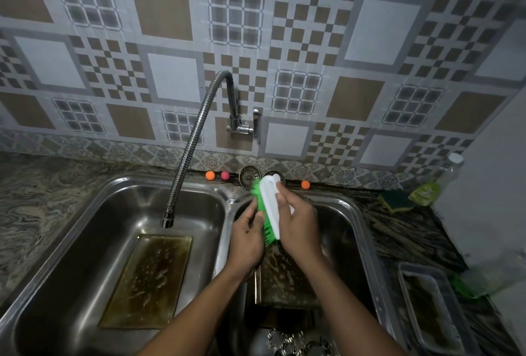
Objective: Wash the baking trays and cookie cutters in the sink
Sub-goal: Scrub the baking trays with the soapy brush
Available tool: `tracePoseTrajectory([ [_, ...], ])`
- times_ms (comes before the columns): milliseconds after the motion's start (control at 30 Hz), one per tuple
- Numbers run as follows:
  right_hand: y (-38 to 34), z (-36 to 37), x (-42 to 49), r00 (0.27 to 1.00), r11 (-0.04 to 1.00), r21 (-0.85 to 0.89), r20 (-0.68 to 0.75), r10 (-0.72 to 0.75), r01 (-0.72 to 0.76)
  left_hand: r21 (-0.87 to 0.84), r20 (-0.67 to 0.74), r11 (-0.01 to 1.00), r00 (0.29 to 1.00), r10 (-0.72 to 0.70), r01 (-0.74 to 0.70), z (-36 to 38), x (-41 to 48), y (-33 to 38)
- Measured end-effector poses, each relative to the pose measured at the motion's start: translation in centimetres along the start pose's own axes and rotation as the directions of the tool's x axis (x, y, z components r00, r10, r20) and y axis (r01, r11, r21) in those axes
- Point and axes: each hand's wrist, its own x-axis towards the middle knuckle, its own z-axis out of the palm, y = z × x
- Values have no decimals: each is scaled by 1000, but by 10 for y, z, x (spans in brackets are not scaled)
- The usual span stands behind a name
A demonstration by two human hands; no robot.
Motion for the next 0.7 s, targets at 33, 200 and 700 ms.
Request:
tracePoseTrajectory([
  [33,3,1,-3,999,999,-23,-9,-34,34,-14,-10,1000,1000,-6,6,0,0,-1],
  [200,33,-15,16,984,986,-52,-90,155,-160,3,5,1000,1000,28,-28,-6,-3,2],
  [700,26,-29,-72,949,994,-92,303,83,-57,135,71,991,997,2,-12,2,12,5],
])
